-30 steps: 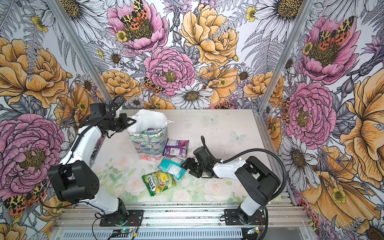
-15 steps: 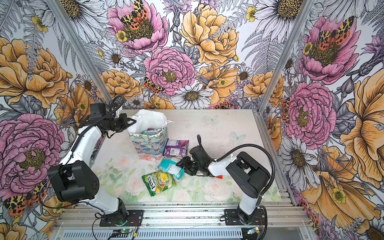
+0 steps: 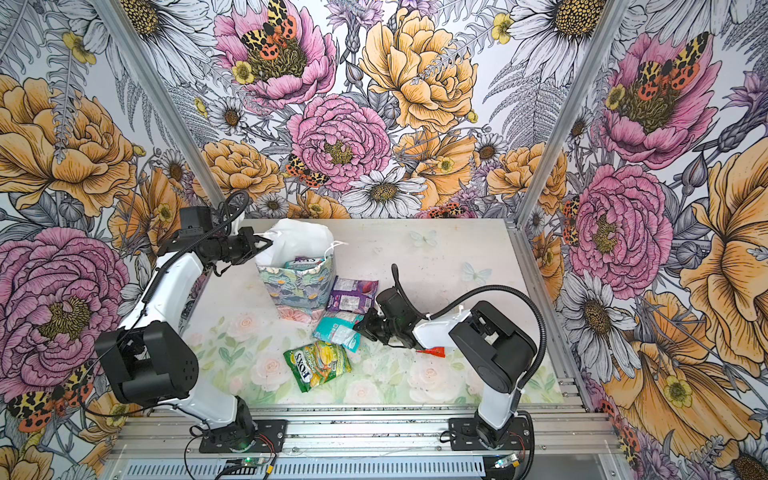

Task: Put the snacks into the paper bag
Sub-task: 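Lift the second teal packet with the right gripper above the bag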

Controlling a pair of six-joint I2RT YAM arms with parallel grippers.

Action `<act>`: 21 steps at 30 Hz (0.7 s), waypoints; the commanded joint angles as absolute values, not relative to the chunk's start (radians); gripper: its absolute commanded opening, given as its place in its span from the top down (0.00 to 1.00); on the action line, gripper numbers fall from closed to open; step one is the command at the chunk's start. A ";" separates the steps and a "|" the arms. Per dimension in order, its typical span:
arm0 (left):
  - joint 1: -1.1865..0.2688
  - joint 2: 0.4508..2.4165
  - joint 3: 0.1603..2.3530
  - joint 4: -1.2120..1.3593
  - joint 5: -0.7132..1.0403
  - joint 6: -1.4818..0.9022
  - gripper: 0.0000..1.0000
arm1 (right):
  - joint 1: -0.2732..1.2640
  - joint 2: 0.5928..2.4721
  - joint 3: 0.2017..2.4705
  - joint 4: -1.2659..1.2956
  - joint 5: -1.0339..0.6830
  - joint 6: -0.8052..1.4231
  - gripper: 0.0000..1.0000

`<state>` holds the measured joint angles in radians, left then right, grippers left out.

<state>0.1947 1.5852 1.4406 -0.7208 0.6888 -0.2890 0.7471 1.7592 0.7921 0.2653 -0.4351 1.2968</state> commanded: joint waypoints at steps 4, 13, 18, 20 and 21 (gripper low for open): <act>0.199 1.546 1.426 -0.726 0.682 -0.282 1.00 | 0.755 1.654 0.957 0.039 -0.413 1.079 0.99; 0.201 1.549 1.427 -0.726 0.683 -0.282 1.00 | 0.746 1.580 1.160 -0.223 -0.401 0.832 1.00; 0.199 1.548 1.427 -0.726 0.684 -0.281 1.00 | 0.730 1.557 1.269 -0.363 -0.363 0.723 1.00; 0.201 1.546 1.427 -0.727 0.681 -0.281 1.00 | 0.717 1.546 1.296 -0.405 -0.352 0.700 1.00; 0.199 1.546 1.427 -0.726 0.681 -0.281 1.00 | 0.706 1.540 1.307 -0.419 -0.345 0.688 1.00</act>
<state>0.1947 1.5837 1.4387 -0.7204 0.6888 -0.2890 0.7292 1.5993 1.2476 -0.3473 -0.3828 0.7788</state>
